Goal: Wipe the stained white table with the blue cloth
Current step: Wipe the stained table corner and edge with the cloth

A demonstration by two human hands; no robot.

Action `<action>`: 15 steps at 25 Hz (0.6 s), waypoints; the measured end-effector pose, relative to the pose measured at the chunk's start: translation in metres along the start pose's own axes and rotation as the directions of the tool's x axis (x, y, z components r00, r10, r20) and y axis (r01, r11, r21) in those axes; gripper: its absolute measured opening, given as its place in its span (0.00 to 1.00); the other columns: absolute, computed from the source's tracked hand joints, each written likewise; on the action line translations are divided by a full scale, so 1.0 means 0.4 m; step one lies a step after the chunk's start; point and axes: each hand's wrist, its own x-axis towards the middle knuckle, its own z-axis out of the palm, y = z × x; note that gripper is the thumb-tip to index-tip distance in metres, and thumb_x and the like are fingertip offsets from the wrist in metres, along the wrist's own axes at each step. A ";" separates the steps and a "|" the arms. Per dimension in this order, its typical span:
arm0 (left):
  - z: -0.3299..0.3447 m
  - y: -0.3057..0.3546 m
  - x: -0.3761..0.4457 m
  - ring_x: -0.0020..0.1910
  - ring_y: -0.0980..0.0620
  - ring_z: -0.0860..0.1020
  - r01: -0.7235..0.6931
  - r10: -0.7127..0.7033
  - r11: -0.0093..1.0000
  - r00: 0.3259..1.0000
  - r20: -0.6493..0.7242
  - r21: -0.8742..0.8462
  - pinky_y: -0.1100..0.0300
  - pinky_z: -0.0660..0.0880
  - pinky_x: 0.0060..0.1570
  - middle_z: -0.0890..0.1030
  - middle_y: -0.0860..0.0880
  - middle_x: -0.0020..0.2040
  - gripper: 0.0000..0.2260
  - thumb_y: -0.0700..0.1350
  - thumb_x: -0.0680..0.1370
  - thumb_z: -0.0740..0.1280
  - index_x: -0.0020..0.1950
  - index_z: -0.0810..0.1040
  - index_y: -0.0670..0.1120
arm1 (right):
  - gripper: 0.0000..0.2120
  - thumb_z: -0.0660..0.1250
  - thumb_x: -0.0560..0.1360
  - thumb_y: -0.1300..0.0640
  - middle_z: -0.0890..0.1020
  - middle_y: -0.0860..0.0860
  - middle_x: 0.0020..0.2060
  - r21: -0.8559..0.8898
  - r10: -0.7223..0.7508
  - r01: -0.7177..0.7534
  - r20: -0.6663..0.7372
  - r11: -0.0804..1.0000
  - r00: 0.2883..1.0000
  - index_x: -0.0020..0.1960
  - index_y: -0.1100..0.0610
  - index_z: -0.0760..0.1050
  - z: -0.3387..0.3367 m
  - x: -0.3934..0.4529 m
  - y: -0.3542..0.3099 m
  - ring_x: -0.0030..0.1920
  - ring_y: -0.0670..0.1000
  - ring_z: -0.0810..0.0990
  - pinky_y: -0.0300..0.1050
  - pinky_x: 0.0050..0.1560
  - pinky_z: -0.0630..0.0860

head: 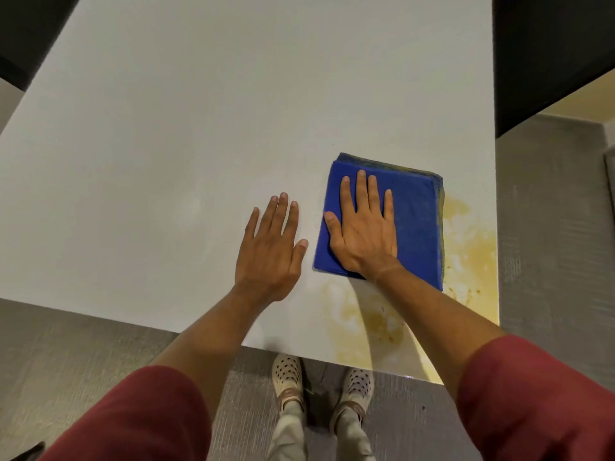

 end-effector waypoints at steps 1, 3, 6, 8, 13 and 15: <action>-0.002 0.002 -0.002 0.80 0.48 0.46 -0.003 0.003 1.000 1.000 -0.009 -0.003 0.48 0.44 0.78 0.49 0.44 0.82 0.29 0.56 0.83 0.48 0.81 0.48 0.45 | 0.35 0.41 0.80 0.38 0.48 0.59 0.81 0.000 -0.006 0.006 0.007 1.000 1.000 0.81 0.56 0.45 0.000 -0.017 -0.007 0.80 0.59 0.46 0.63 0.78 0.46; -0.003 0.000 -0.003 0.80 0.47 0.48 -0.011 0.011 1.000 1.000 -0.021 -0.017 0.49 0.44 0.78 0.51 0.43 0.81 0.29 0.55 0.83 0.49 0.81 0.49 0.44 | 0.34 0.42 0.80 0.39 0.49 0.59 0.81 0.014 -0.031 0.031 0.008 0.999 0.999 0.81 0.56 0.46 0.002 -0.063 -0.026 0.80 0.59 0.47 0.63 0.78 0.45; -0.011 0.003 -0.010 0.80 0.47 0.48 -0.003 0.002 0.999 1.000 -0.016 -0.044 0.50 0.44 0.77 0.52 0.43 0.81 0.28 0.54 0.83 0.50 0.81 0.50 0.44 | 0.35 0.44 0.81 0.39 0.49 0.58 0.81 0.045 -0.062 0.062 0.016 0.997 0.998 0.81 0.56 0.47 0.007 -0.144 -0.040 0.81 0.58 0.46 0.63 0.78 0.45; -0.015 0.009 -0.012 0.80 0.47 0.48 0.002 -0.003 0.999 1.000 -0.014 -0.048 0.50 0.44 0.77 0.51 0.43 0.81 0.28 0.53 0.83 0.50 0.81 0.49 0.44 | 0.36 0.44 0.80 0.37 0.49 0.58 0.81 0.041 -0.089 0.087 0.047 0.995 0.995 0.81 0.55 0.47 0.009 -0.194 -0.041 0.81 0.57 0.45 0.63 0.78 0.45; -0.027 0.010 -0.018 0.80 0.48 0.45 0.014 -0.014 0.998 1.000 0.016 -0.054 0.50 0.43 0.78 0.48 0.44 0.82 0.28 0.54 0.83 0.48 0.80 0.47 0.44 | 0.37 0.46 0.79 0.35 0.48 0.57 0.81 0.055 -0.183 0.179 0.067 0.982 0.981 0.81 0.55 0.48 0.017 -0.324 -0.029 0.81 0.57 0.45 0.62 0.79 0.44; -0.028 0.011 -0.018 0.80 0.48 0.45 0.015 -0.013 0.998 1.000 0.021 -0.060 0.49 0.43 0.78 0.48 0.44 0.82 0.28 0.53 0.83 0.49 0.81 0.47 0.44 | 0.36 0.47 0.80 0.35 0.49 0.56 0.81 0.050 -0.204 0.201 0.071 0.978 0.976 0.81 0.54 0.48 0.023 -0.374 -0.006 0.81 0.56 0.45 0.62 0.79 0.44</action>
